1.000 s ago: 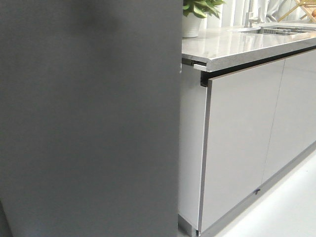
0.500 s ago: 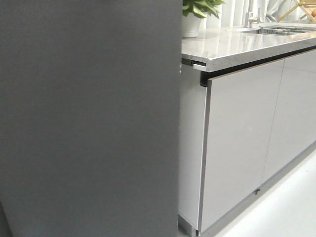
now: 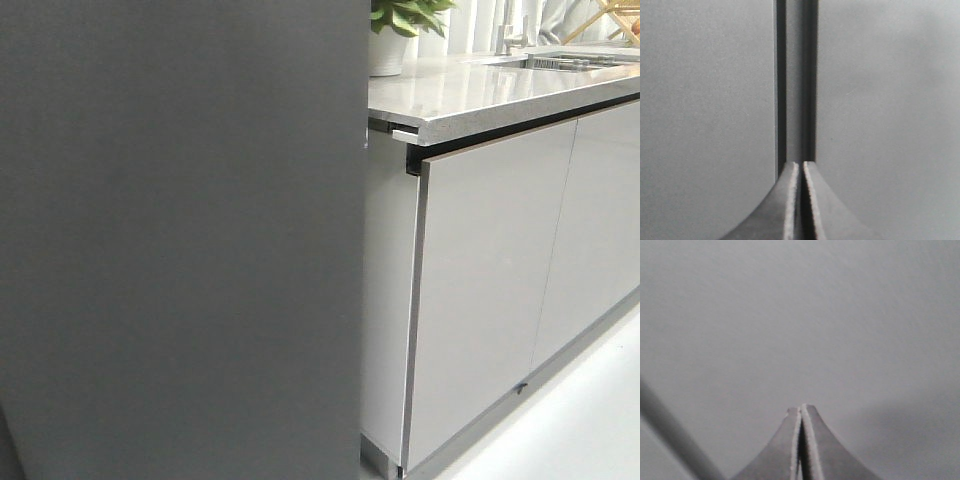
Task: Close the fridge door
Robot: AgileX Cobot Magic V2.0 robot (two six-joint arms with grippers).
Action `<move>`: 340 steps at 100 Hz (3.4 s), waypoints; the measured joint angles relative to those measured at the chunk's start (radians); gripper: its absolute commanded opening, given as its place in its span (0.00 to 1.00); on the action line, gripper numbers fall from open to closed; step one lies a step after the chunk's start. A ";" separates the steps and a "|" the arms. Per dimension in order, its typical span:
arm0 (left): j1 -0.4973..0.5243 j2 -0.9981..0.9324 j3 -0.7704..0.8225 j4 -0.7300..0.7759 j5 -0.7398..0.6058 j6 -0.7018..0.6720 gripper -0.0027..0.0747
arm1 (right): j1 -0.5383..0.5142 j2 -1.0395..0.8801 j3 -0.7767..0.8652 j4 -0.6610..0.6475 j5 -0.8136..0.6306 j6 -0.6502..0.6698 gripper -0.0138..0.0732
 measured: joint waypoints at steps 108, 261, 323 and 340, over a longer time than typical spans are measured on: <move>0.000 0.000 0.000 0.000 0.000 0.000 0.01 | -0.352 -0.530 0.143 -1.253 0.399 1.010 0.11; 0.000 0.000 0.000 0.000 0.000 0.000 0.01 | -0.548 -1.651 1.733 -1.725 -0.020 1.257 0.11; 0.000 0.000 0.000 0.000 0.000 0.000 0.01 | -0.548 -1.651 1.743 -1.734 -0.085 1.258 0.11; 0.000 0.000 0.000 0.000 0.000 0.000 0.01 | -0.548 -1.651 1.743 -1.734 -0.107 1.258 0.11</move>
